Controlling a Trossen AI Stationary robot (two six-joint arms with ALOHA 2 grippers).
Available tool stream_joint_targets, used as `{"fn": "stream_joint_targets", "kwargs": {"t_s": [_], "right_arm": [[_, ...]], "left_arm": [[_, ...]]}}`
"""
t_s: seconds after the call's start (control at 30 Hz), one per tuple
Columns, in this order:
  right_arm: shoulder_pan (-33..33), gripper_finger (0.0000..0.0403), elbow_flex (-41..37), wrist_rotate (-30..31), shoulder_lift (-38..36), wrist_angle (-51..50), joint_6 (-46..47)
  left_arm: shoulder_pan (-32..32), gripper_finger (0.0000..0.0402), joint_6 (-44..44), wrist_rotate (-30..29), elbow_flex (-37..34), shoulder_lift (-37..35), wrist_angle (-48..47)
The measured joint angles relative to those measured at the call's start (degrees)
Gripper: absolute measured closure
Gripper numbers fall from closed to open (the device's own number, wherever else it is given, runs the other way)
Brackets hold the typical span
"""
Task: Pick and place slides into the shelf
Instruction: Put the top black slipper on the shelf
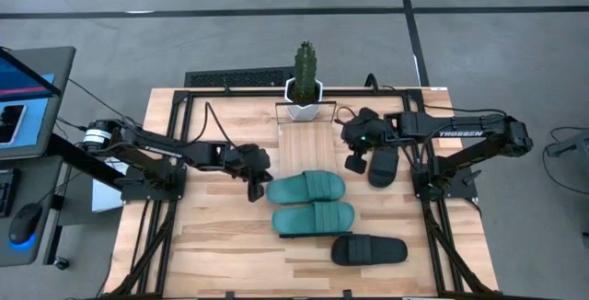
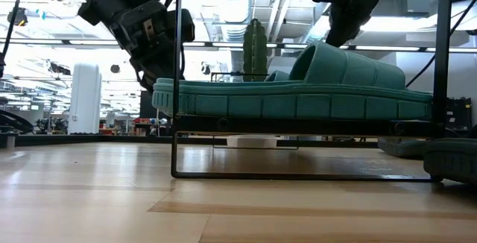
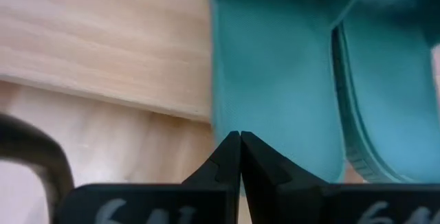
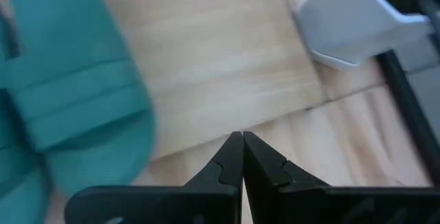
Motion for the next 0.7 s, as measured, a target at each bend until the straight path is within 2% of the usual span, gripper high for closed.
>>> {"fn": "stream_joint_targets", "kwargs": {"t_s": [0.13,0.23,0.33,0.57,0.7], "right_arm": [[-0.3,0.0403,0.0,8.0,0.0,-6.5,4.1],[-1.6,0.0403,0.0,14.2,-0.8,-14.9,8.8],[-3.5,0.0403,-0.1,17.0,-2.7,-19.8,11.9],[-10.1,0.0403,-3.4,16.3,-10.7,-19.1,12.0],[-15.9,0.0403,-8.4,7.6,-16.1,-19.2,10.0]], "left_arm": [[0.2,0.0401,3.8,-4.8,3.1,-0.9,-8.6],[0.3,0.0401,5.8,-11.4,6.3,-3.0,-18.6],[0.3,0.0401,7.3,-17.0,8.6,-6.5,-26.0],[0.3,0.0401,5.6,-21.9,9.8,-19.7,-27.7],[0.0,0.0401,3.1,-23.5,9.8,-27.9,-25.7]]}}
